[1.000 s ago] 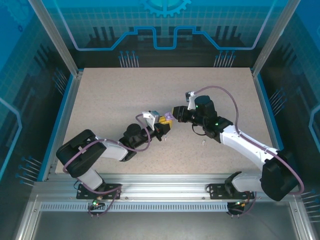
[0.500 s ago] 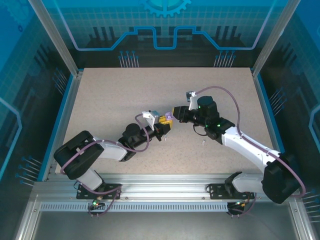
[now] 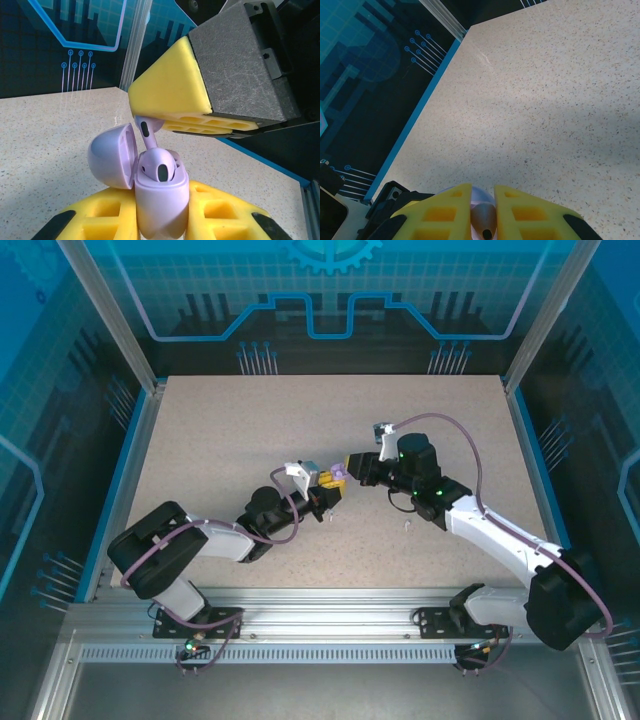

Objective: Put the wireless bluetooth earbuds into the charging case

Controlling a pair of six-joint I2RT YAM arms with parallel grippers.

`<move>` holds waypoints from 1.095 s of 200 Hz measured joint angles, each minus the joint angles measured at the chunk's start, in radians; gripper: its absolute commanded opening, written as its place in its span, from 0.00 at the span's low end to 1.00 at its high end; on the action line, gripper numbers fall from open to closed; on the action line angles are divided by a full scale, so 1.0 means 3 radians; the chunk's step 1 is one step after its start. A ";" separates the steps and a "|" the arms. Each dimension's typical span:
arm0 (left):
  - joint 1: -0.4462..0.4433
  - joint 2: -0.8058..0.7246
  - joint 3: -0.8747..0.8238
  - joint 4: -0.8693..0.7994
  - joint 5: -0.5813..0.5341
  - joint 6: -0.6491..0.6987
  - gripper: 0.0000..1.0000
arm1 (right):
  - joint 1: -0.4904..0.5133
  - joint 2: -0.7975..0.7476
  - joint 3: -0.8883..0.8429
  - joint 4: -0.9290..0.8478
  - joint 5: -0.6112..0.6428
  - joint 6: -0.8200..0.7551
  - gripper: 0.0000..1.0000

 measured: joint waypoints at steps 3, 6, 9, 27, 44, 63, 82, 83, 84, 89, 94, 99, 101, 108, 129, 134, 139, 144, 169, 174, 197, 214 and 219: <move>0.0000 0.0000 0.0000 0.0001 0.0000 -0.0001 0.22 | 0.0000 0.0000 0.0000 0.0000 0.0000 0.0000 0.17; 0.0000 0.0000 0.0003 0.0001 0.0000 0.0000 0.22 | -0.0001 0.0000 0.0000 0.0001 0.0000 0.0000 0.17; 0.0000 0.0000 0.0004 0.0001 0.0000 0.0000 0.22 | -0.0001 0.0000 0.0000 0.0003 0.0000 0.0000 0.17; 0.0000 0.0000 0.0004 0.0001 0.0000 0.0000 0.22 | -0.0001 0.0000 0.0000 0.0010 0.0000 0.0000 0.17; 0.0000 0.0000 0.0011 -0.0003 0.0003 0.0000 0.22 | -0.0001 0.0000 -0.0008 0.0028 -0.0003 -0.0001 0.17; 0.0000 0.0000 0.0031 -0.0008 0.0023 0.0000 0.22 | -0.0001 0.0000 -0.0013 0.0060 -0.0010 -0.0003 0.17; 0.0000 0.0000 0.0036 -0.0011 0.0023 0.0000 0.22 | -0.0006 0.0000 -0.0020 0.0080 -0.0017 -0.0003 0.17; 0.0000 0.0000 0.0036 -0.0011 0.0023 0.0000 0.22 | -0.0006 0.0000 -0.0022 0.0080 -0.0017 -0.0003 0.17; 0.0000 0.0000 0.0036 -0.0011 0.0023 0.0000 0.22 | -0.0008 0.0000 -0.0023 0.0081 -0.0018 -0.0003 0.17; 0.0000 0.0000 0.0036 -0.0014 0.0023 0.0000 0.22 | -0.0008 -0.0001 -0.0029 0.0088 -0.0020 -0.0003 0.17; 0.0000 0.0000 0.0036 -0.0018 0.0023 0.0000 0.22 | -0.0008 -0.0003 -0.0036 0.0093 -0.0020 -0.0003 0.17; 0.0000 0.0000 0.0036 -0.0024 0.0023 0.0000 0.22 | -0.0008 -0.0005 -0.0042 0.0099 -0.0020 -0.0003 0.17; 0.0000 0.0000 0.0036 -0.0027 0.0024 0.0000 0.22 | -0.0008 -0.0006 -0.0046 0.0102 -0.0020 -0.0003 0.17; 0.0000 0.0000 0.0036 -0.0037 0.0025 0.0001 0.22 | -0.0008 -0.0011 -0.0053 0.0104 -0.0020 -0.0003 0.17; 0.0000 0.0000 0.0036 -0.0046 0.0034 0.0001 0.22 | -0.0010 -0.0018 -0.0070 0.0117 -0.0022 -0.0003 0.17; 0.0000 0.0000 0.0036 -0.0047 0.0034 0.0001 0.22 | -0.0010 -0.0018 -0.0071 0.0120 -0.0020 -0.0003 0.17; 0.0000 0.0000 0.0037 -0.0047 0.0034 0.0001 0.22 | -0.0010 -0.0018 -0.0071 0.0121 -0.0020 -0.0003 0.17; -0.0001 0.0000 0.0037 -0.0047 0.0034 0.0001 0.22 | -0.0010 -0.0018 -0.0071 0.0122 -0.0022 -0.0003 0.17; -0.0001 0.0000 0.0041 -0.0051 0.0033 0.0001 0.22 | -0.0017 -0.0018 -0.0084 0.0136 -0.0023 -0.0003 0.16; 0.0000 0.0000 0.0041 -0.0052 0.0033 0.0001 0.22 | -0.0017 -0.0019 -0.0093 0.0148 -0.0023 -0.0003 0.16; -0.0004 0.0001 0.0041 -0.0062 0.0033 0.0001 0.22 | -0.0023 -0.0024 -0.0120 0.0177 -0.0024 -0.0001 0.16; -0.0004 0.0001 0.0041 -0.0062 0.0032 0.0003 0.22 | -0.0023 -0.0024 -0.0130 0.0203 -0.0024 0.0000 0.16; -0.0004 0.0001 0.0041 -0.0062 0.0031 0.0004 0.22 | -0.0023 -0.0024 -0.0132 0.0207 -0.0024 0.0000 0.16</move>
